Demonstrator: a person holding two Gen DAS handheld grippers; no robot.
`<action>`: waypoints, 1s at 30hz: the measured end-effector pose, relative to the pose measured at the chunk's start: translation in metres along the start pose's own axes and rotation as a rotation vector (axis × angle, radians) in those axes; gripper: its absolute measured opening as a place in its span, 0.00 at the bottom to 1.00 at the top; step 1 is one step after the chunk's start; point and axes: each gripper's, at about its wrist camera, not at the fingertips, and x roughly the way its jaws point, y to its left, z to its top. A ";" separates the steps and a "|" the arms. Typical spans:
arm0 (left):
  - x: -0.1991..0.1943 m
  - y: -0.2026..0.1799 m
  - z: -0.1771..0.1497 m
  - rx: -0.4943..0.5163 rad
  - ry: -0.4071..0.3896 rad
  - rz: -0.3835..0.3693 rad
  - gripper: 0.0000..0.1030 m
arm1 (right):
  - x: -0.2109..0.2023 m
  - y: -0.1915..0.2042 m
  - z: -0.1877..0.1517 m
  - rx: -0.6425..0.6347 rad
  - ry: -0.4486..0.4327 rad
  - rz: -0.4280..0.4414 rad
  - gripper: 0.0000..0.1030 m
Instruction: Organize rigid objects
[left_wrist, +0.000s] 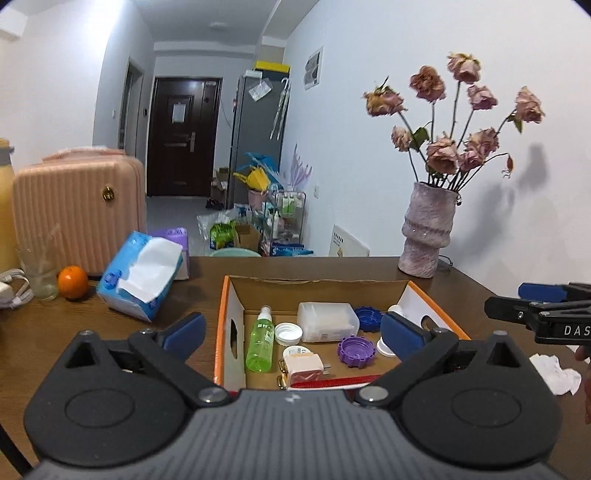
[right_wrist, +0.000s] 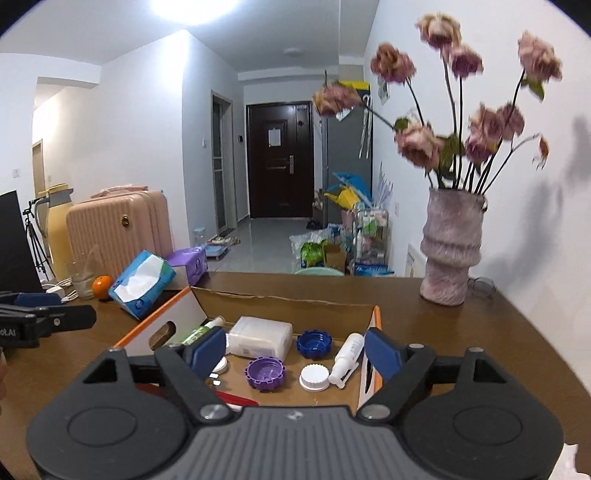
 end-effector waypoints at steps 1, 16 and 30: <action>-0.005 -0.002 -0.001 0.014 -0.009 0.004 1.00 | -0.006 0.003 -0.001 -0.006 -0.009 -0.006 0.83; -0.079 -0.030 -0.043 0.151 -0.231 -0.009 1.00 | -0.076 0.046 -0.050 -0.069 -0.223 -0.086 1.00; -0.095 -0.026 -0.055 0.141 -0.237 -0.035 1.00 | -0.094 0.056 -0.070 -0.021 -0.209 -0.113 1.00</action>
